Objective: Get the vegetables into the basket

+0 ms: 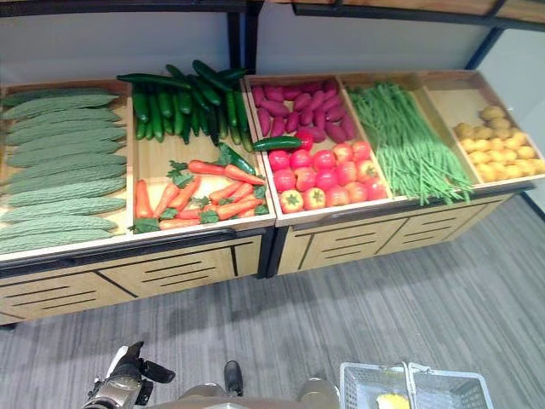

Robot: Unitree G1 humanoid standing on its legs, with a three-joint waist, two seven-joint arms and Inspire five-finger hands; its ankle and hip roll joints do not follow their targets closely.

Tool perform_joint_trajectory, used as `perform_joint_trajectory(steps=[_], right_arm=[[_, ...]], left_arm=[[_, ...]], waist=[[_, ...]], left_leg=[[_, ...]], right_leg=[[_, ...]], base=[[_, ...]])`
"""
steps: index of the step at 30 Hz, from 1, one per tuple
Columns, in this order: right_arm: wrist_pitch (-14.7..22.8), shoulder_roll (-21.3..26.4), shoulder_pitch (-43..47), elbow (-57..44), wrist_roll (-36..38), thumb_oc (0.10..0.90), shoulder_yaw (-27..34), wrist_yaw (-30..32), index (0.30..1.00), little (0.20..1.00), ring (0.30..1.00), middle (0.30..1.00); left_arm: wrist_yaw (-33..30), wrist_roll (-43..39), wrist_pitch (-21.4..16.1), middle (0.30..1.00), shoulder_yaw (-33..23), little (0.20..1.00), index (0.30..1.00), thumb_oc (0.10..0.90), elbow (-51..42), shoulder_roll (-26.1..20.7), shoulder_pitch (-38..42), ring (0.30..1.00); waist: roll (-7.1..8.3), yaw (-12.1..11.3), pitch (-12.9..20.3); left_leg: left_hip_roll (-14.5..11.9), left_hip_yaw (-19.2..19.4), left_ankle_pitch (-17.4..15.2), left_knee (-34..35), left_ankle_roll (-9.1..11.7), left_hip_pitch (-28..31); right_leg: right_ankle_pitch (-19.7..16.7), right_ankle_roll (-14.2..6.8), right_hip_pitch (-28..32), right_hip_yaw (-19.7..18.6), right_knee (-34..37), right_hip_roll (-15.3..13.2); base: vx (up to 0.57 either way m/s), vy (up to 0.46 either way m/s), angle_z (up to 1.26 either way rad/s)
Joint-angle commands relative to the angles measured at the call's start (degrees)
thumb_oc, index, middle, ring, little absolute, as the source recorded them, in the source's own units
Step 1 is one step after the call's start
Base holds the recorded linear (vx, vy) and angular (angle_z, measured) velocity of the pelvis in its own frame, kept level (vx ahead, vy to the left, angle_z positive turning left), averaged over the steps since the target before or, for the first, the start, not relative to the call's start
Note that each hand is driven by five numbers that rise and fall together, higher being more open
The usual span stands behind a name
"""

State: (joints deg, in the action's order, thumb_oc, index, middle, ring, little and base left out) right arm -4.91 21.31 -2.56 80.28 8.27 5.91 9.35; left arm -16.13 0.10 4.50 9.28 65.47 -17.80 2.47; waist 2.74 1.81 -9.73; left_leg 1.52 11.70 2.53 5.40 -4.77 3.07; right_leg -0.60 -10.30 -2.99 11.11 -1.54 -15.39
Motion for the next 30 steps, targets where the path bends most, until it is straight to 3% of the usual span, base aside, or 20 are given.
perform_joint_trajectory(steps=[1, 9, 15, 18, 20, 21, 23, 24, 25, 30], right_arm=[[0.66, 4.06, -0.24, 0.74, 2.47, 0.4, 0.52, 2.08, 0.3, 0.3, 0.3, 0.3], [0.23, 4.64, 0.71, 0.56, 0.83, 0.4, -1.22, 1.71, 0.3, 0.3, 0.3, 0.3], [0.38, 6.69, 1.14, -0.03, 0.34, 0.4, -1.05, 1.78, 0.3, 0.3, 0.3, 0.3], [0.4, 7.21, 1.12, -0.27, 0.44, 0.4, -0.7, 1.73, 0.3, 0.3, 0.3, 0.3], [0.21, 7.4, 0.95, -0.26, 0.55, 0.4, 0.37, 1.86, 0.3, 0.3, 0.3, 0.3], [0.2, 7.4, 0.88, -0.27, 0.54, 0.4, 0.34, 1.86, 0.3, 0.3, 0.3, 0.3], [-0.12, 7.69, 0.37, -0.37, 0.38, 0.4, 1.55, 1.53, 0.3, 0.3, 0.3, 0.3], [-0.13, 7.68, 0.33, -0.38, 0.38, 0.4, 1.52, 1.53, 0.3, 0.3, 0.3, 0.3], [-0.23, 7.89, 0.03, -0.52, -0.09, 0.4, 2.2, 1.37, 0.3, 0.3, 0.3, 0.3], [0.0, 7.64, -0.34, -0.61, -0.53, 0.4, 2.11, 0.96, 0.3, 0.3, 0.3, 0.3]], left_arm=[[-1.18, 0.74, -1.31, 1.0, -1.6, 1.0, 1.0, 0.9, -1.24, -0.81, 1.34, 1.0], [-0.97, 0.18, -1.3, 1.0, -2.34, 1.0, 1.0, 0.9, -1.03, -0.44, -0.99, 1.0], [-0.07, -0.3, -1.82, 1.0, -0.85, 1.0, 1.0, 0.9, -7.62, 0.56, -3.0, 1.0], [0.42, -1.72, -2.37, 1.0, -0.81, 1.0, 1.0, 0.9, -15.25, 0.7, -5.04, 1.0], [0.62, -1.86, -2.53, 1.0, -1.82, 1.0, 1.0, 0.9, -26.49, -0.03, -8.63, 1.0], [0.69, -1.83, -2.3, 1.0, -1.88, 1.0, 1.0, 0.9, -26.91, -0.08, -8.94, 1.0], [3.83, -2.8, -2.91, 1.0, -3.52, 1.0, 1.0, 0.9, -38.79, -0.81, -14.42, 1.0], [3.87, -2.79, -2.82, 1.0, -3.56, 1.0, 1.0, 0.9, -38.94, -0.83, -14.56, 1.0], [6.56, -3.57, -3.83, 1.0, -5.03, 1.0, 1.0, 0.9, -49.61, -2.53, -18.7, 1.0], [8.17, -3.66, -5.36, 1.0, -7.97, 1.0, 1.0, 0.9, -62.37, -5.74, -22.8, 1.0]], waist=[[1.71, 0.68, 0.05], [2.1, -0.12, 1.78], [1.63, -0.57, 2.06], [1.24, -0.96, 1.9], [0.93, -1.6, 1.74], [0.93, -1.54, 1.79], [0.56, -2.26, 1.7], [0.57, -2.22, 1.75], [0.17, -2.72, 1.65], [-0.22, -3.17, 1.66]], left_leg=[[-5.06, -1.34, -3.38, -1.35, 8.24, 1.69], [-6.67, -1.84, -2.54, -1.08, 9.62, 2.07], [-7.93, -3.19, -1.47, -0.63, 10.76, 2.13], [-8.35, -3.93, -1.19, -0.74, 11.06, 2.05], [-8.52, -4.65, -1.09, -0.85, 11.17, 1.94], [-8.54, -4.7, -1.09, -0.85, 11.18, 1.96], [-8.67, -5.3, -0.96, -0.97, 11.27, 1.87], [-8.67, -5.31, -0.97, -0.97, 11.28, 1.88], [-8.83, -5.62, -0.9, -0.92, 11.39, 1.79], [-9.06, -5.87, -0.89, -0.87, 11.57, 1.92]], right_leg=[[-1.9, -0.86, 1.35, -1.57, -1.78, 2.62], [-1.92, -0.1, 5.81, -1.13, 4.11, 4.73], [-1.24, 0.56, 7.89, 0.8, 5.84, 5.98], [-0.89, 0.89, 8.46, 1.71, 5.77, 6.31], [-0.53, 1.24, 8.92, 2.54, 5.89, 6.6], [-0.52, 1.24, 8.97, 2.58, 5.89, 6.61], [-0.21, 1.4, 9.36, 3.22, 5.96, 6.84], [-0.21, 1.4, 9.37, 3.24, 5.96, 6.84], [0.01, 1.45, 9.6, 3.56, 6.12, 7.03], [0.3, 1.51, 10.03, 4.12, 6.2, 7.18]], base=[[0.04, -0.081, 0.8], [0.04, -0.107, 0.12], [0.01, -0.088, 0.08], [0.01, -0.054, 0.05], [0.02, -0.039, 0.12], [0.02, -0.025, 0.18], [0.01, -0.025, 0.18], [0.01, -0.022, 0.09], [0.01, -0.012, 0.09], [0.01, -0.006, 0.08]])
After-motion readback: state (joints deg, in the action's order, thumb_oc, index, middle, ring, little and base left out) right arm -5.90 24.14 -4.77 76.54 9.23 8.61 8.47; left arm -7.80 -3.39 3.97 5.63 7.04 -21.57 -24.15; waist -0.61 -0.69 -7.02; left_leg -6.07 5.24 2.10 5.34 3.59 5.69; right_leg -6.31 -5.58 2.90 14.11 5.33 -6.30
